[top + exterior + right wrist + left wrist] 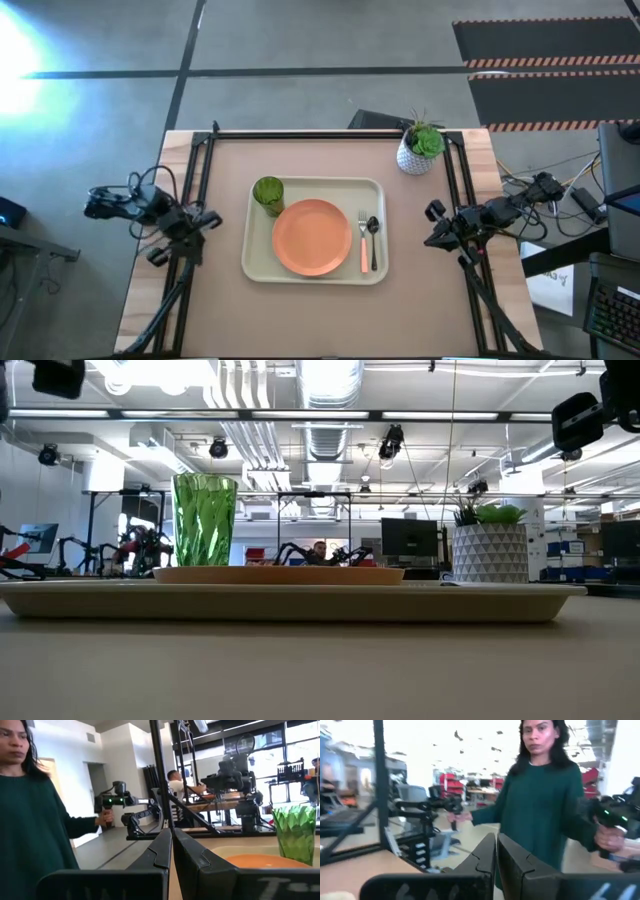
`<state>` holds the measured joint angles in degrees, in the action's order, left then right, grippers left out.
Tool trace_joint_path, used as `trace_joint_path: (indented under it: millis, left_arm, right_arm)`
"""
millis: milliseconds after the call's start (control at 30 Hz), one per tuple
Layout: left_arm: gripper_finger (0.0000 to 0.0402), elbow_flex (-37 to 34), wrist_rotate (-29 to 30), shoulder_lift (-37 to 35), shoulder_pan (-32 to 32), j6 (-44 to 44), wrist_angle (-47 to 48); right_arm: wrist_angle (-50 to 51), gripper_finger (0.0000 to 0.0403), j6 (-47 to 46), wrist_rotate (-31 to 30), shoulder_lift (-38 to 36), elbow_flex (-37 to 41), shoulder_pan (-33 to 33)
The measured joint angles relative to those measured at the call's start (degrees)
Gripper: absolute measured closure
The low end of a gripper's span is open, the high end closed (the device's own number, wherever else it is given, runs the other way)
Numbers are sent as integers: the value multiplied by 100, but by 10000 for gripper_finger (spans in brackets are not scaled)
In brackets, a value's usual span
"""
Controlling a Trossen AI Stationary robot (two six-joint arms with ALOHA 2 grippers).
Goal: Pick and place plate/cup/fork/spoon on tray
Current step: Return to Home Position
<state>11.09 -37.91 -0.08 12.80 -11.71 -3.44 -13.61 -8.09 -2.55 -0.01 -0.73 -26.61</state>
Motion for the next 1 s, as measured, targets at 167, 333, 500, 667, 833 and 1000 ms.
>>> trace_joint_path:
  millis: [167,333,500,667,833,1000]
  left_arm:
    - [402,-653,696,0,-4,12,-614]
    - [402,-1054,848,2,-4,249,-1029]
    - [402,-1060,847,5,-4,504,-990]
    - [402,-1062,1297,30,-4,749,-693]
    - [402,-1064,1911,31,-4,937,-259]
    - [402,-1069,2652,30,-4,1226,61]
  right_arm:
    - [1,394,-134,7,0,0,0]
    - [3,394,-50,110,0,2,0]
    - [118,394,277,103,0,4,0]
    - [248,394,622,-362,7,4,0]
    - [491,394,632,-824,13,4,2]
    - [752,394,902,-1736,13,7,0]
